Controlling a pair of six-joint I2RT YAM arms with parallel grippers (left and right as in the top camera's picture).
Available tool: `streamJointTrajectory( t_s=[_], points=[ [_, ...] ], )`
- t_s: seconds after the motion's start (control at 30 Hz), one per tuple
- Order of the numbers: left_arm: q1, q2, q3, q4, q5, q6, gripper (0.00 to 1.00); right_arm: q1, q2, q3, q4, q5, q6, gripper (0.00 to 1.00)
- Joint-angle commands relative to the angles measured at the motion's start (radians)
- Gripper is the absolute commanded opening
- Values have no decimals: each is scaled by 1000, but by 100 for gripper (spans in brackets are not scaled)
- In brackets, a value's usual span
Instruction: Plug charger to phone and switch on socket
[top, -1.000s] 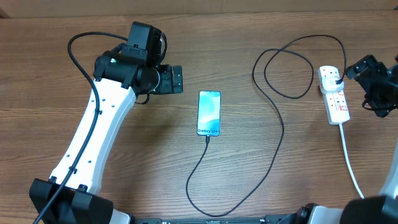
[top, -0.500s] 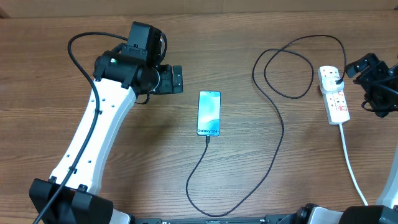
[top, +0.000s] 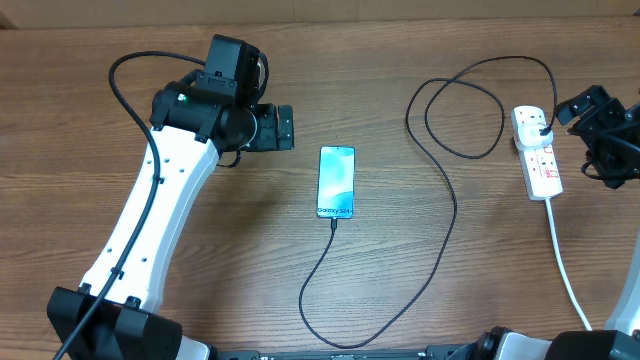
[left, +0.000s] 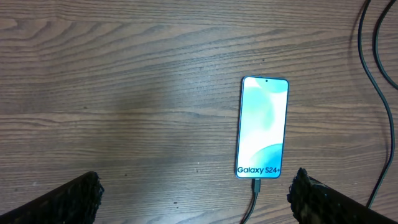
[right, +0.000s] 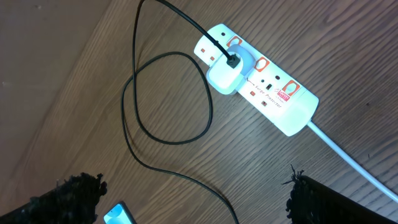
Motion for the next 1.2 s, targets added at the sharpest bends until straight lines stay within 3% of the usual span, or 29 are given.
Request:
streamJointTrajectory(
  t_s=[0.0, 0.37, 0.63, 1.0, 1.17],
  points=[
    [-7, -5, 8, 2, 11, 15, 100, 3, 3, 8, 2, 0, 8, 100],
    [-8, -26, 8, 1, 11, 15, 99, 3, 3, 8, 2, 0, 8, 100],
    [-9, -182, -23, 24, -72, 23, 100, 3, 3, 8, 2, 0, 7, 100],
    [-4, -621, -558, 533, -78, 181, 100, 3, 3, 8, 2, 0, 8, 100],
    [51, -802, -776, 731, -13, 243, 100, 3, 3, 8, 2, 0, 7, 100]
  ],
)
